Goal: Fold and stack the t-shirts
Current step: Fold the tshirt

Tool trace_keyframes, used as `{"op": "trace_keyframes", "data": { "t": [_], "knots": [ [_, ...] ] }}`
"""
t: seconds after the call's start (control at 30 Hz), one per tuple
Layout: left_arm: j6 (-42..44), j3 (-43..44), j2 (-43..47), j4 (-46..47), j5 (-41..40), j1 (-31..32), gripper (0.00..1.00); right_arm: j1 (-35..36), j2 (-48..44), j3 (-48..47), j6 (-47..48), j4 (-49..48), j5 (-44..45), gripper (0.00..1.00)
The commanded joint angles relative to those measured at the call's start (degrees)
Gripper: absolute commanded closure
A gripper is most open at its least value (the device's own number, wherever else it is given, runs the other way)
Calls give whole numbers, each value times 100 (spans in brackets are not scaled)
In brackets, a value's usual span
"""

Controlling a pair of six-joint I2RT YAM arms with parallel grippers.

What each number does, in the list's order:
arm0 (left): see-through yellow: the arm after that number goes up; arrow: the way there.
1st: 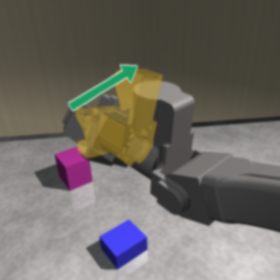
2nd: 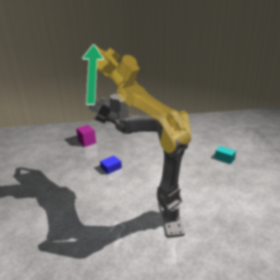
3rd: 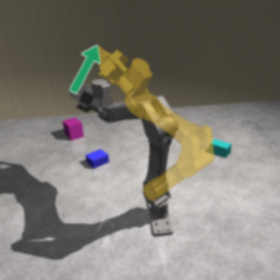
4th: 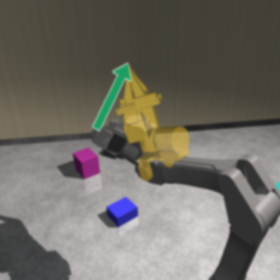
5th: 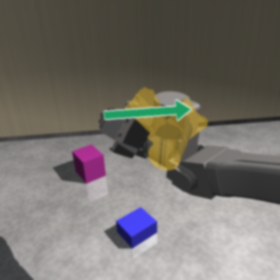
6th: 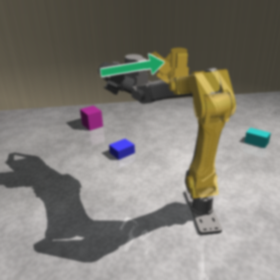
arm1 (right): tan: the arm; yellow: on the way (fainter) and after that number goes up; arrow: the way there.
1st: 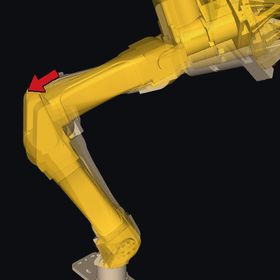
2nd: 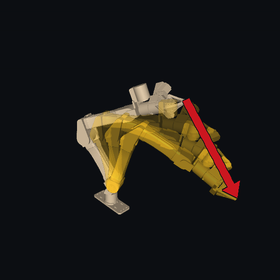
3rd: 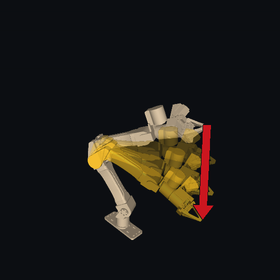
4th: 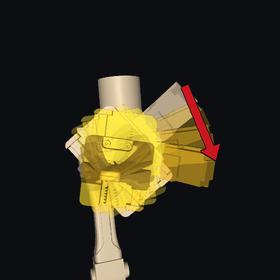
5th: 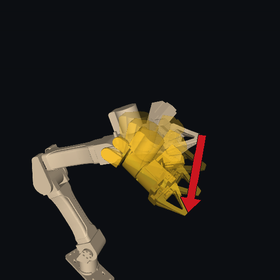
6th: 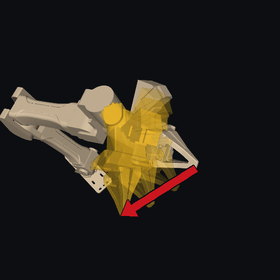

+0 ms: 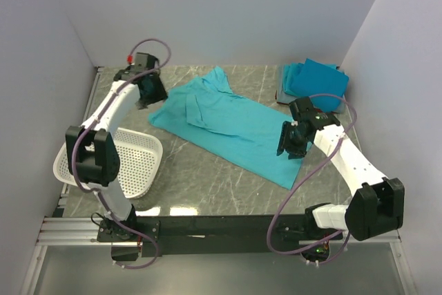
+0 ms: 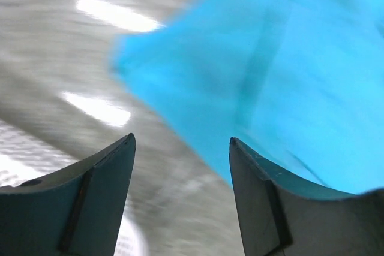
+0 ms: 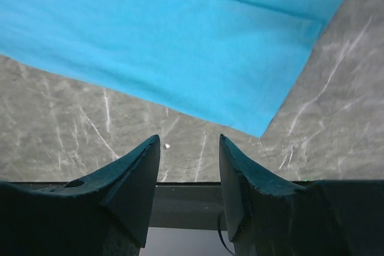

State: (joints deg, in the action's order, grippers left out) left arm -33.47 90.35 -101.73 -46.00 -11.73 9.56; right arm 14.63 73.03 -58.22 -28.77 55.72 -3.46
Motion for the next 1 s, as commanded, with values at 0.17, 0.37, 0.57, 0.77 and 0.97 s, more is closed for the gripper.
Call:
{"op": "trace_keyframes", "data": {
  "t": [0.17,0.37,0.57,0.77,0.97],
  "knots": [
    [-257,212,-917,917,1119,1047,40,-39,325,-814,-92,-290,11,48],
    [-308,-350,-796,987,822,1188,50,-39,291,-1174,-673,351,320,48],
    [86,-211,-874,1005,715,1145,50,-31,527,-1377,-884,835,689,48],
    [139,-53,-1357,1383,1129,1030,51,-31,624,-1341,-1122,624,583,49],
    [201,281,-1648,1339,1261,1030,59,-31,808,-1570,-1060,729,654,49]
  ]
}}
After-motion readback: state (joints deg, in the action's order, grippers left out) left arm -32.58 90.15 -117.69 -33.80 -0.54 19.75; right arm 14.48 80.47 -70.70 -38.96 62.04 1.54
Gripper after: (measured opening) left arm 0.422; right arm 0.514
